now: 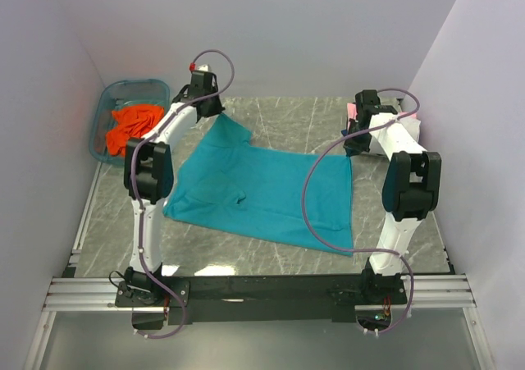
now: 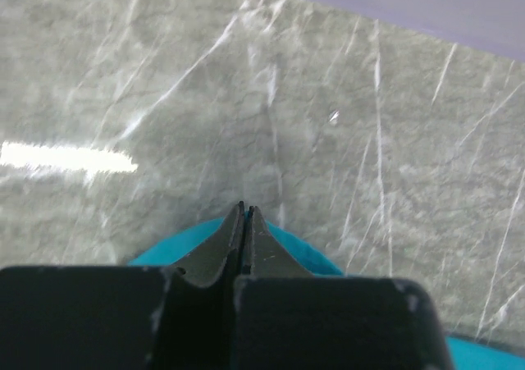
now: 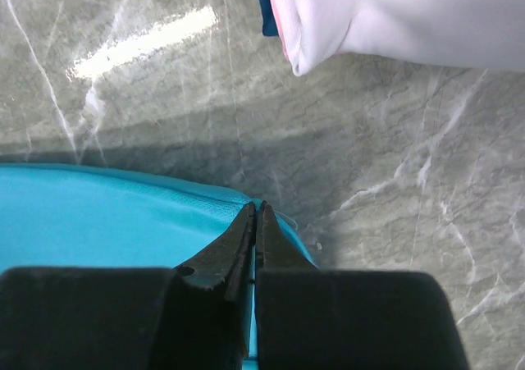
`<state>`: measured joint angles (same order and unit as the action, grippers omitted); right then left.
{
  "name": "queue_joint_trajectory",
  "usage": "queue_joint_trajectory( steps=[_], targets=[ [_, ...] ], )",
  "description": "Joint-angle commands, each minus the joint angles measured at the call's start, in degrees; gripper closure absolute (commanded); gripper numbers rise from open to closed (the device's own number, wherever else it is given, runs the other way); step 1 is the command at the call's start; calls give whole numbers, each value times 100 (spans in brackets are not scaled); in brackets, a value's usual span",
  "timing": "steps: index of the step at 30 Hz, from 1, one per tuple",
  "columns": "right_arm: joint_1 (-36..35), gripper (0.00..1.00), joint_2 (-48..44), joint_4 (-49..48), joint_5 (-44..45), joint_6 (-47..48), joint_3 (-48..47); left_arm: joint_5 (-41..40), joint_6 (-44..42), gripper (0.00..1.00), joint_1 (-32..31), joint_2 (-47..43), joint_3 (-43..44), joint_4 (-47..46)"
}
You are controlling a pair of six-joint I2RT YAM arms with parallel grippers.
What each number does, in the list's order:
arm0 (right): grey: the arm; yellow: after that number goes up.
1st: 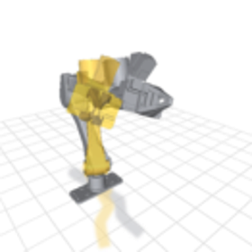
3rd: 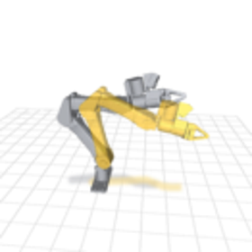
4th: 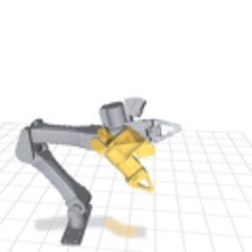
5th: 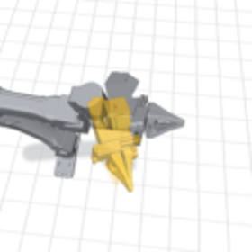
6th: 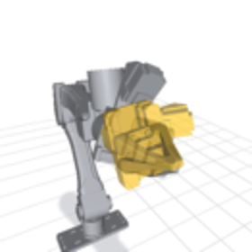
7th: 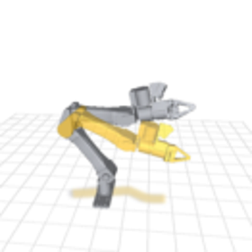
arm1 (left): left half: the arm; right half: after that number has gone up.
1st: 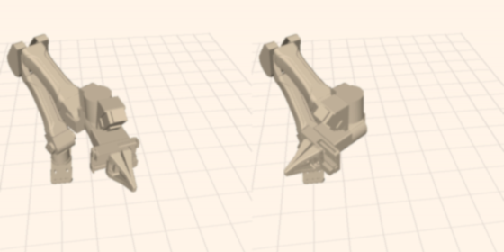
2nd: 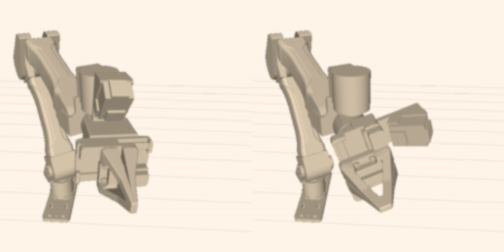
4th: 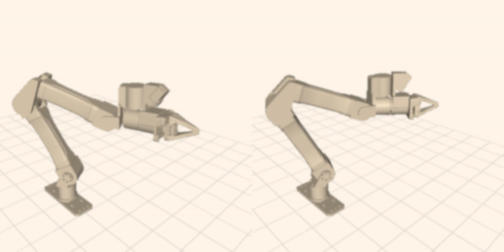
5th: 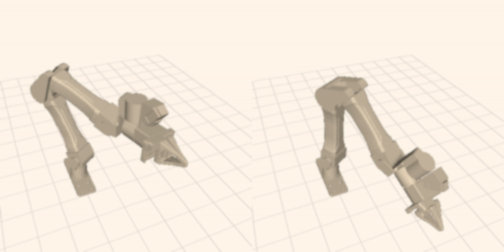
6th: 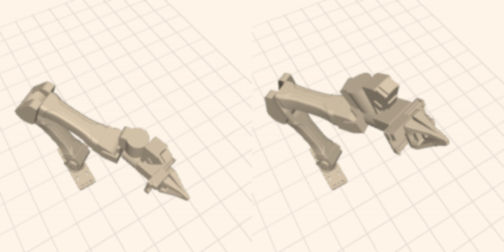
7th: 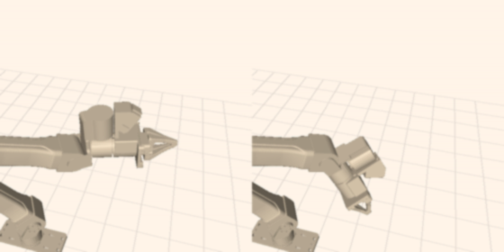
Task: Fold and stack the t-shirts
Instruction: Fold the tshirt
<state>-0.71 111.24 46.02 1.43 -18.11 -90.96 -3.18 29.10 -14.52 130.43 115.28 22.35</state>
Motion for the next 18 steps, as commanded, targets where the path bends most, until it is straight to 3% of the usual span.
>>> queue_joint_trajectory(
  steps=[1,9,18],
  targets=[
    [36,100,-347,-40,-64,53,-89,37,-142,100,29,-964,-549,-406],
    [36,100,-1034,-295,-521,167,701,-42,-116,100,28,-2433,-2657,-670],
    [36,100,-1482,-357,-767,141,1492,-226,192,100,20,-3848,-4302,-407]
  ],
)
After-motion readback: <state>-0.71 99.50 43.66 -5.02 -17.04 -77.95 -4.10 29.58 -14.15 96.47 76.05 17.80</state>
